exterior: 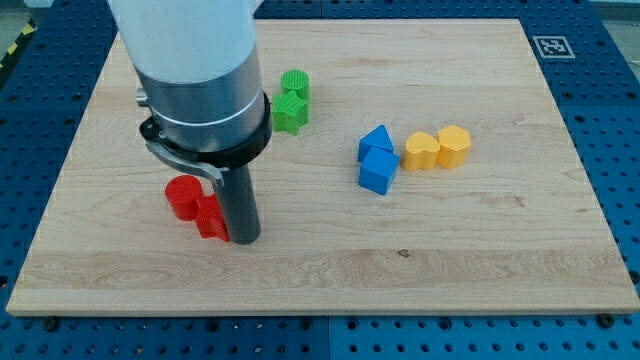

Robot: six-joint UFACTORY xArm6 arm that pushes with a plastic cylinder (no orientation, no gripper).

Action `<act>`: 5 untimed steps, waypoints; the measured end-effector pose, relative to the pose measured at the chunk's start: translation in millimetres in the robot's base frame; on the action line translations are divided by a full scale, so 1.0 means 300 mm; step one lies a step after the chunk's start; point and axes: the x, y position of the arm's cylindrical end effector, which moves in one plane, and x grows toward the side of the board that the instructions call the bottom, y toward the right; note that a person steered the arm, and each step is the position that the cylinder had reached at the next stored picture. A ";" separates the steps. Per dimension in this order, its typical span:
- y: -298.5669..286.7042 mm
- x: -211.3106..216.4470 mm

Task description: Nudge the yellow heart little bit up

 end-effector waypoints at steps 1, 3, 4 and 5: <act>0.137 0.069; 0.230 0.094; 0.234 0.094; 0.234 0.094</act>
